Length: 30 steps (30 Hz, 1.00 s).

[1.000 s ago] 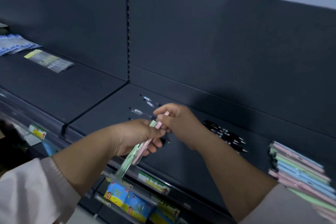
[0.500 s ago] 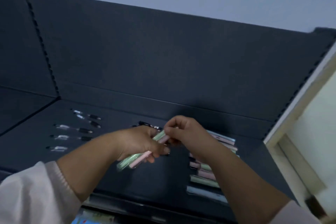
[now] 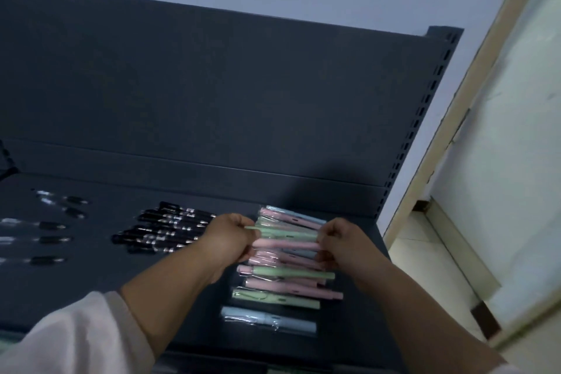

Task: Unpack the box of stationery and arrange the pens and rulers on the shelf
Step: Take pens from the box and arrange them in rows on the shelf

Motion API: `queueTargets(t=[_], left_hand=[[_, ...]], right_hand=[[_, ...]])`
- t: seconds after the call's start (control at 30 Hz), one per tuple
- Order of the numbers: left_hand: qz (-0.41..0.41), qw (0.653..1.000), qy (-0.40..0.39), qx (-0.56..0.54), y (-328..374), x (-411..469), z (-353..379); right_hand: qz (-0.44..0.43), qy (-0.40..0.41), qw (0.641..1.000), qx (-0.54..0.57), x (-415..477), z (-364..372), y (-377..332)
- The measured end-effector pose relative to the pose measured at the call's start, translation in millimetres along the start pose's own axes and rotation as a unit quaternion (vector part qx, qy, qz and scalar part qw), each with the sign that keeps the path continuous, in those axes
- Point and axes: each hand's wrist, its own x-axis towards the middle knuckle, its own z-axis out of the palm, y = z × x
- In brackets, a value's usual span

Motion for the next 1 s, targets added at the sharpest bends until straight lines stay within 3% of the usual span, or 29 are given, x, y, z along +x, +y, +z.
queueTargets(t=[0.23, 0.47, 0.63, 0.77, 1.0], left_hand=[[0.045, 0.992, 0.030, 0.117, -21, 7, 21], [0.079, 0.985, 0.055, 0.144, -12, -9, 2], [0.110, 0.943, 0.135, 0.283, -10, -32, -48], [0.132, 0.901, 0.172, 0.376, -14, -64, -103], [0.118, 0.817, 0.282, 0.489, -44, -144, -234]], right_hand=[[-0.070, 0.012, 0.966, -0.250, 14, -8, 24], [-0.139, 0.039, 0.880, -0.454, 10, -3, 11], [-0.251, 0.048, 0.861, -0.440, 0, 38, -28], [-0.329, 0.001, 0.844, -0.423, -12, 99, -62], [-0.442, -0.091, 0.780, -0.433, -62, 233, -117]])
